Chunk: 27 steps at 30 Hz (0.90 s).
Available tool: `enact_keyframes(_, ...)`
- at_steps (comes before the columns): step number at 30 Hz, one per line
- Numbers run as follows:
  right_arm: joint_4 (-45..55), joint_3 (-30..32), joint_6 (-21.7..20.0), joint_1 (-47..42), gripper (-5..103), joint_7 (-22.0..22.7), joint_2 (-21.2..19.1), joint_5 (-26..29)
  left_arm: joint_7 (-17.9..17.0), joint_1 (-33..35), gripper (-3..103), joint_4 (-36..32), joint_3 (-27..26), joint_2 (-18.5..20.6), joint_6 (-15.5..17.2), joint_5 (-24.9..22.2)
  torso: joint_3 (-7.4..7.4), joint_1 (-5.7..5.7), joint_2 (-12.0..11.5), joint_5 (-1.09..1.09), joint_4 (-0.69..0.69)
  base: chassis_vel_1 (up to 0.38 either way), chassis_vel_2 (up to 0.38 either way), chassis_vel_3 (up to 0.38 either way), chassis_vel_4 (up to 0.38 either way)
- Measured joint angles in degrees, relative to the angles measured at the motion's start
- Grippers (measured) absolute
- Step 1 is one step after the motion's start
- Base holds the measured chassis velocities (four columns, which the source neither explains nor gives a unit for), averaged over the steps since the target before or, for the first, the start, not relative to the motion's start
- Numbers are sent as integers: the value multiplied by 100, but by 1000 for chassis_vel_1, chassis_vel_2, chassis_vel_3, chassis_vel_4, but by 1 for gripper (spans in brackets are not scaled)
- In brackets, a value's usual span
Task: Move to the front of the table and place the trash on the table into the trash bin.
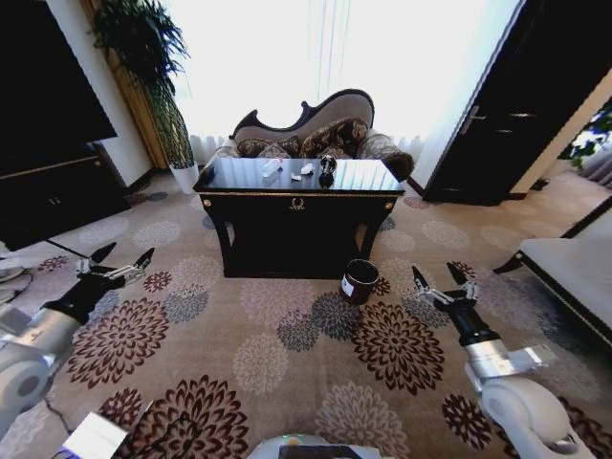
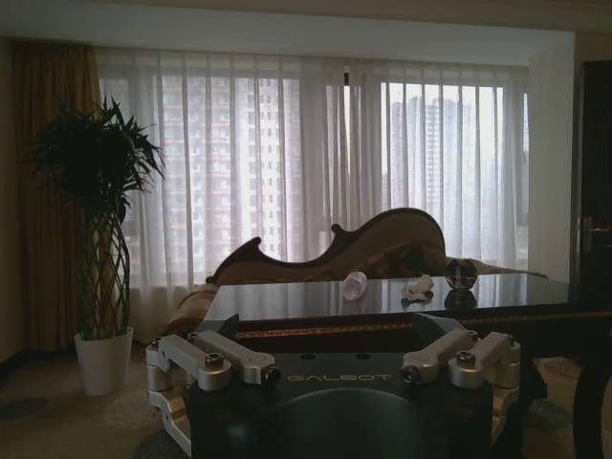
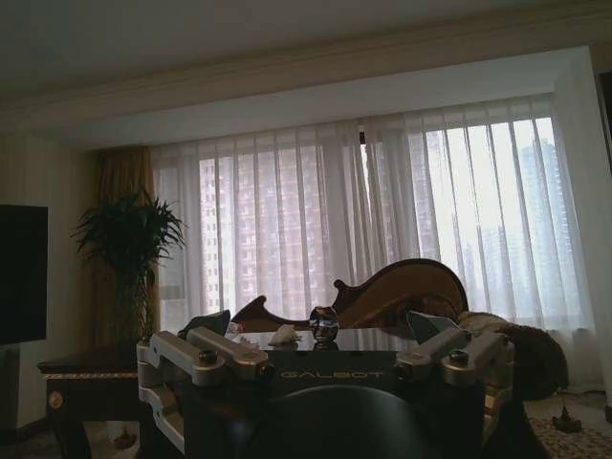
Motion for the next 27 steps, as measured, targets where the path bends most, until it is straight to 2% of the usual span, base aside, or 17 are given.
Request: enact_keyframes(27,121,-27,47,-120,100,-59,89,5,-143,106,100,-73,-97,-251,13,7,0,0,0,0,0,0,0,0,0)
